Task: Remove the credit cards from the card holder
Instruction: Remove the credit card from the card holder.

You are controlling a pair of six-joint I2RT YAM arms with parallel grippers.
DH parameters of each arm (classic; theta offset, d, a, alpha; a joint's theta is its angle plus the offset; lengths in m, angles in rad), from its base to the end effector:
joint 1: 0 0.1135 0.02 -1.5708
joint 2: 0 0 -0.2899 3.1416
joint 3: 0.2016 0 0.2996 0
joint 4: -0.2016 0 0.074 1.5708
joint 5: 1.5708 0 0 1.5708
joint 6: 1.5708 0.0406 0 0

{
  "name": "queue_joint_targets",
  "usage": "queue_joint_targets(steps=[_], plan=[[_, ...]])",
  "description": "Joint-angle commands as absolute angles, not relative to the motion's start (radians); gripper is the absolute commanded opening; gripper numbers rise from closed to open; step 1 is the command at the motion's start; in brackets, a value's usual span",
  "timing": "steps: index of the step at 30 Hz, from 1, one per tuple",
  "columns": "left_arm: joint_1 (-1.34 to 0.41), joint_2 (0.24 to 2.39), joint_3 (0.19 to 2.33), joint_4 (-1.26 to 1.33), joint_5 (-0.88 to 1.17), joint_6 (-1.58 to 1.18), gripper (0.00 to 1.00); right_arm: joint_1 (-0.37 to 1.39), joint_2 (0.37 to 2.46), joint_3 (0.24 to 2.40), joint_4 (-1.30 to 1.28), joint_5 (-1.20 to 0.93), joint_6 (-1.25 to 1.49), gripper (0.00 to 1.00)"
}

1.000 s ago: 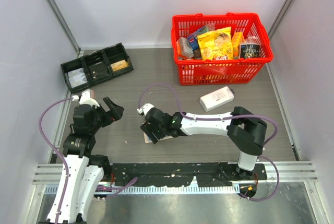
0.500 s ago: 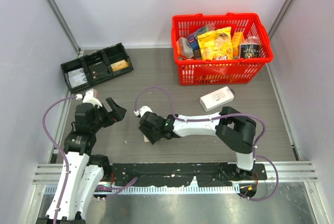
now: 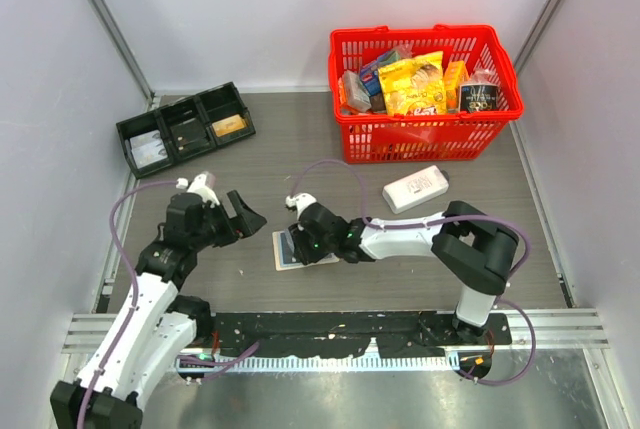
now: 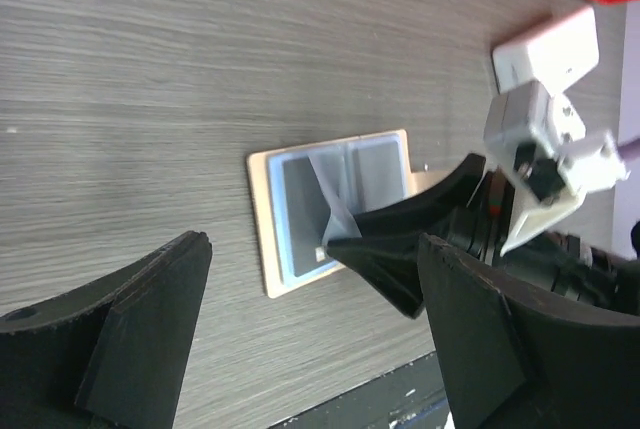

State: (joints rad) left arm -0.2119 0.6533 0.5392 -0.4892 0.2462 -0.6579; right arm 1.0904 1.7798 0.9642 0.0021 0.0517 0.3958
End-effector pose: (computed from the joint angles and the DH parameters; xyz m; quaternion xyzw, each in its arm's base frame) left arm 0.1755 -0.0479 0.2516 -0.1386 0.8694 -0.2931 0.3728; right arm 0.1884 0.3570 0.1412 -0.3072 0.8767 0.2323 0.2884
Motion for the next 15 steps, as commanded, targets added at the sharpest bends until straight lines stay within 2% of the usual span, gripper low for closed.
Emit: queue_joint_targets(steps=[1, 5, 10, 15], plan=[[-0.314, 0.719, 0.525, -0.338, 0.227, -0.747, 0.86, 1.029, 1.735, 0.83, 0.176, -0.093, 0.512, 0.32], [-0.405, 0.823, 0.508, -0.215, 0.196, -0.827, 0.76, 0.99, 1.697, 0.729, 0.308, -0.104, 0.598, 0.32], [-0.488, 0.984, 0.522, -0.132, 0.17, -0.867, 0.46, 0.962, 1.663, 0.651, 0.397, -0.092, 0.675, 0.31], [-0.555, 1.166, 0.56, -0.103, 0.164, -0.88, 0.31, 0.948, 1.661, 0.62, 0.433, -0.094, 0.698, 0.31]])
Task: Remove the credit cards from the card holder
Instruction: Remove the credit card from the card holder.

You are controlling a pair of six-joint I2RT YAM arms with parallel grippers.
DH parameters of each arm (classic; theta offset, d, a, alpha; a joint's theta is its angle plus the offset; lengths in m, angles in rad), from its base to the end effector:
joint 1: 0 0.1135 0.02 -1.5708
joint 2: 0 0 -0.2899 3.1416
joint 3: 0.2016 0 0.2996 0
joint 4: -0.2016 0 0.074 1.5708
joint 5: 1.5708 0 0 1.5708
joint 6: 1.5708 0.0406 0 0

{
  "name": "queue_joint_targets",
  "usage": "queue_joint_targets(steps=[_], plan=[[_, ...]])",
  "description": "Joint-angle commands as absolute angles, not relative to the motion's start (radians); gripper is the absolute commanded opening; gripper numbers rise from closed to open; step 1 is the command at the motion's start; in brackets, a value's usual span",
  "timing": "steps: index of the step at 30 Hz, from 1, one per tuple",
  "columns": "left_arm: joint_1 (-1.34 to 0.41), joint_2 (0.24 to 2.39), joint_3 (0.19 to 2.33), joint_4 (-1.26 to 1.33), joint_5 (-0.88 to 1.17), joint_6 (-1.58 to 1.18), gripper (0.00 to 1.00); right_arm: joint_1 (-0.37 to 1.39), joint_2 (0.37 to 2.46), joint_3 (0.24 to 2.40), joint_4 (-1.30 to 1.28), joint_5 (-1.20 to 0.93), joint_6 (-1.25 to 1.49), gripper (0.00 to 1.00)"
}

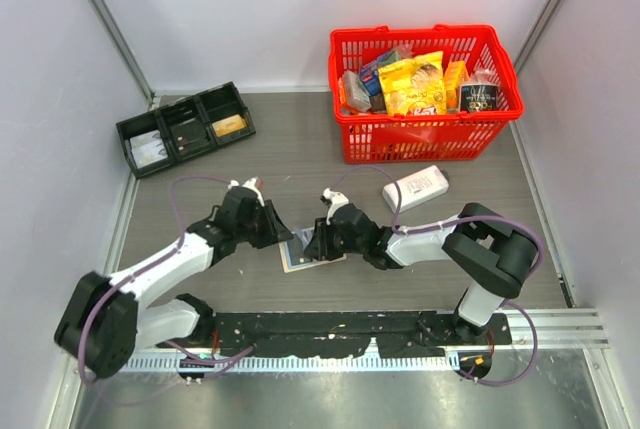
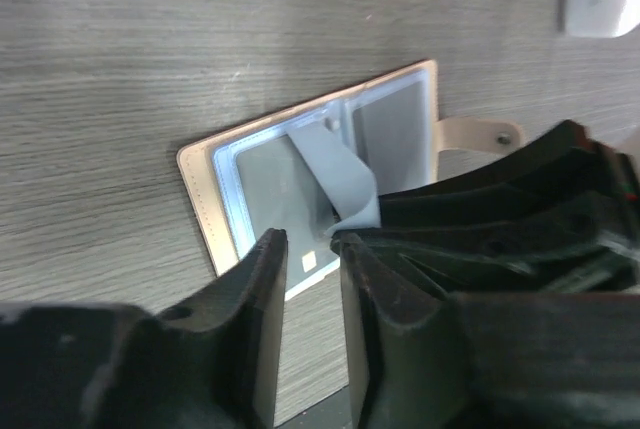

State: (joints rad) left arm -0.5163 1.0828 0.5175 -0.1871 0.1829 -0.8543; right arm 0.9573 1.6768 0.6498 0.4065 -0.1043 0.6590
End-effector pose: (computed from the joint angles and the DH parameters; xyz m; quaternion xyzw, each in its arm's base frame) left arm 0.2114 -0.1285 0.1851 -0.1178 0.9067 -0.3156 0.2537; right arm 0.1963 0.2861 0.1151 -0.1555 0.8746 0.3623 0.2821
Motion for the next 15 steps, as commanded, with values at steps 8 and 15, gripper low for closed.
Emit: queue_joint_targets(steps=[8, 15], plan=[[-0.61, 1.339, 0.598, -0.136, 0.126, -0.9, 0.17, 0.939, 1.623, 0.581, 0.445, -0.028, 0.729, 0.31], [-0.649, 1.41, 0.635, -0.212, 0.087, -0.9, 0.11, 0.937, 1.484, 0.566, 0.217, 0.216, 0.77, 0.38]])
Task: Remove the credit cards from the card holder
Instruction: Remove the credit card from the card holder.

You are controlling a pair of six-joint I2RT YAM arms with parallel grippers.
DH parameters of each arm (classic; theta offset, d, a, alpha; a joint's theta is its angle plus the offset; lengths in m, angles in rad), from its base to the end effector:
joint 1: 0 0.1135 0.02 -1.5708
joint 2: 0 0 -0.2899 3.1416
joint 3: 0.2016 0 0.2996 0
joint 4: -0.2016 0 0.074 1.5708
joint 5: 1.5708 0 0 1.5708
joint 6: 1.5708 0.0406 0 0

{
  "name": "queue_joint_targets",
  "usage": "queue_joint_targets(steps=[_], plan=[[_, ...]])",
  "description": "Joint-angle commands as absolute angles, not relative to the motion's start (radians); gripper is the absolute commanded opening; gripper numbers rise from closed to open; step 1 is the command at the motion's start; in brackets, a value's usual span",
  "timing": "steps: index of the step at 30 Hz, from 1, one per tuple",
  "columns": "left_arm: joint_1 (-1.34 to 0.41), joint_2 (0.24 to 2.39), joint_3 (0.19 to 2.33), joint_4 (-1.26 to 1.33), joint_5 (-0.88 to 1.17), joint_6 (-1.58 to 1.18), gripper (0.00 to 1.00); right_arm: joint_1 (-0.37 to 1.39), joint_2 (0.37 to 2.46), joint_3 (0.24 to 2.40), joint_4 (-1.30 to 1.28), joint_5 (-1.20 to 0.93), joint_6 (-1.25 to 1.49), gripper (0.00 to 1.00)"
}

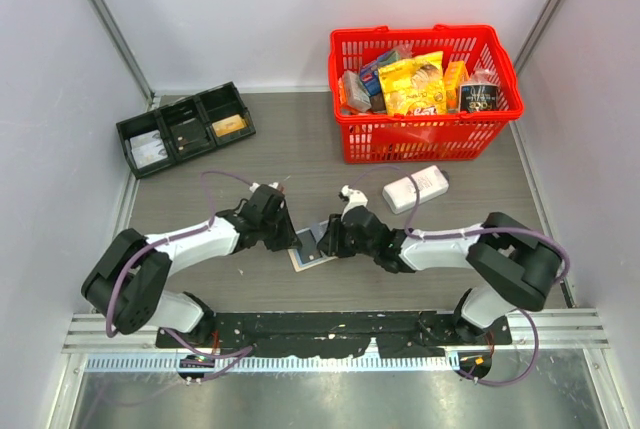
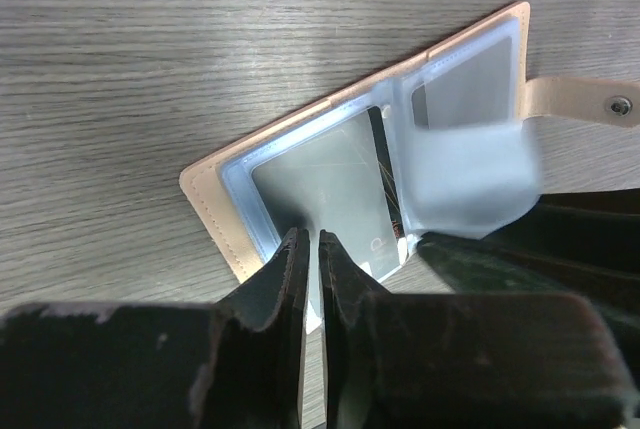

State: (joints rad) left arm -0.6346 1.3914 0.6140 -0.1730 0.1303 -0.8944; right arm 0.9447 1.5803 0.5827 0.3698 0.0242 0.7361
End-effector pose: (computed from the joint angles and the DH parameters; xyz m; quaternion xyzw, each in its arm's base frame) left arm 0.2272 -0.1738 0.1426 -0.1034 0.9448 -0.2556 0.1769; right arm 0.1913 0.2628 0.1220 -0.0873 0.8866 0.3311 0.3111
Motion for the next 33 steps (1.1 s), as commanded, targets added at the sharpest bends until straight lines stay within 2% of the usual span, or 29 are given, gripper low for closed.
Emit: queue_joint_targets(steps=[1, 8, 12, 19, 27, 33], plan=[[-0.647, 1.41, 0.634, -0.21, 0.092, -0.899, 0.11, 0.94, 1.459, 0.566, 0.19, 0.268, 0.778, 0.4], [-0.65, 1.398, 0.632, -0.222, 0.101, -0.893, 0.11, 0.98, 1.353, 0.629, -0.051, 0.466, 0.75, 0.47], [-0.652, 1.341, 0.623, -0.225, 0.089, -0.902, 0.14, 0.982, 1.305, 0.643, 0.085, 0.275, 0.593, 0.47], [-0.65, 1.229, 0.637, -0.258, 0.051, -0.899, 0.21, 0.966, 1.394, 0.719, 0.184, 0.025, 0.534, 0.47], [-0.65, 1.316, 0.67, -0.287, 0.078, -0.868, 0.25, 0.877, 1.549, 0.7, 0.328, -0.189, 0.601, 0.46], [-0.657, 1.377, 0.686, -0.328, 0.077, -0.838, 0.23, 0.828, 1.623, 0.646, 0.42, -0.276, 0.647, 0.46]])
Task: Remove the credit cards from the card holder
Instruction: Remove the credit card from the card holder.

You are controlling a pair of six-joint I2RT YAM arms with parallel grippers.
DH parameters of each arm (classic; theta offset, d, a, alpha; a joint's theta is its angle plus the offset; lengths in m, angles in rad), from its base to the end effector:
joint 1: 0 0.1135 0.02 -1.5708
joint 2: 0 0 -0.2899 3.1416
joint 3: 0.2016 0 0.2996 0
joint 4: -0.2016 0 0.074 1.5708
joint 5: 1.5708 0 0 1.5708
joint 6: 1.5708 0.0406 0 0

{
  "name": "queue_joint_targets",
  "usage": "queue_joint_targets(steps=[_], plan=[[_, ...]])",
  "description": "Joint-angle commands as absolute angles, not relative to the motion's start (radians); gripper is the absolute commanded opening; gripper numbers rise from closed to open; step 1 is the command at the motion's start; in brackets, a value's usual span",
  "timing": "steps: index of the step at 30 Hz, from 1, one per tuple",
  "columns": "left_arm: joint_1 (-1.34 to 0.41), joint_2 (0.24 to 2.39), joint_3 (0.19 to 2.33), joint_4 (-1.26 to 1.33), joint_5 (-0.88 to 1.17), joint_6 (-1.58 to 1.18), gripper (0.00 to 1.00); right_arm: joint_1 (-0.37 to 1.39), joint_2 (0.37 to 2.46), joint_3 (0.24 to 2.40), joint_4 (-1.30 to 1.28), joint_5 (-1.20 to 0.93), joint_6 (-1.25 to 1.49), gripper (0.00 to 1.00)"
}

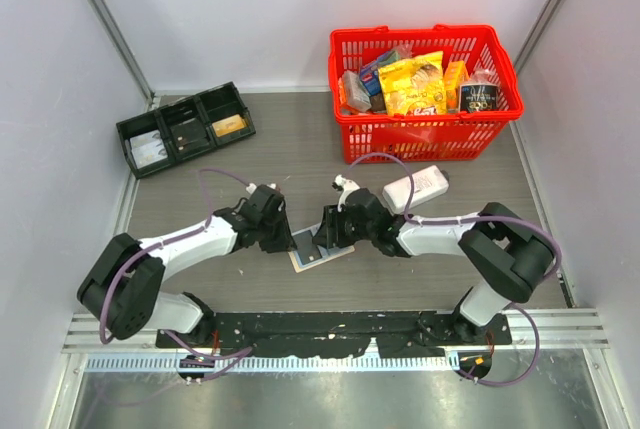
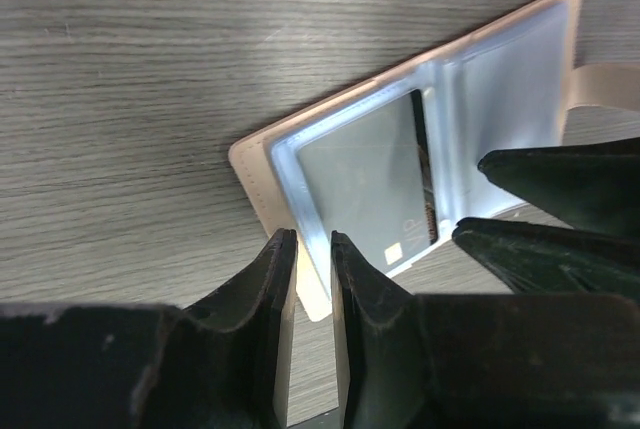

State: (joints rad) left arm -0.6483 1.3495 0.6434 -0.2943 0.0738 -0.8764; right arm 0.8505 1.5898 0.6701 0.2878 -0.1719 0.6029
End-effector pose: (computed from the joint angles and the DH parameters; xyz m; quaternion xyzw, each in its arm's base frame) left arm 0.2218 -0.1717 0.1551 -0.0988 0.9539 -0.2198 0.1789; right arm 0.2211 0.2625 0.1389 -0.1483 0.8769 0.3567 0.2860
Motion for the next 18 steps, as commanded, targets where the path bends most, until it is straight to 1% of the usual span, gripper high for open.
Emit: queue_joint_targets(steps=[1, 8, 12, 18], plan=[[-0.658, 1.385, 0.687, -0.331, 0.08, -0.836, 0.22, 0.824, 1.629, 0.634, 0.442, -0.284, 0.663, 0.46], [-0.67, 1.433, 0.69, -0.344, 0.08, -0.834, 0.14, 0.813, 1.689, 0.62, 0.489, -0.321, 0.693, 0.45], [-0.675, 1.445, 0.689, -0.351, 0.075, -0.834, 0.11, 0.811, 1.704, 0.617, 0.514, -0.347, 0.704, 0.45], [-0.678, 1.45, 0.693, -0.368, 0.055, -0.828, 0.04, 0.801, 1.704, 0.604, 0.592, -0.405, 0.732, 0.38]])
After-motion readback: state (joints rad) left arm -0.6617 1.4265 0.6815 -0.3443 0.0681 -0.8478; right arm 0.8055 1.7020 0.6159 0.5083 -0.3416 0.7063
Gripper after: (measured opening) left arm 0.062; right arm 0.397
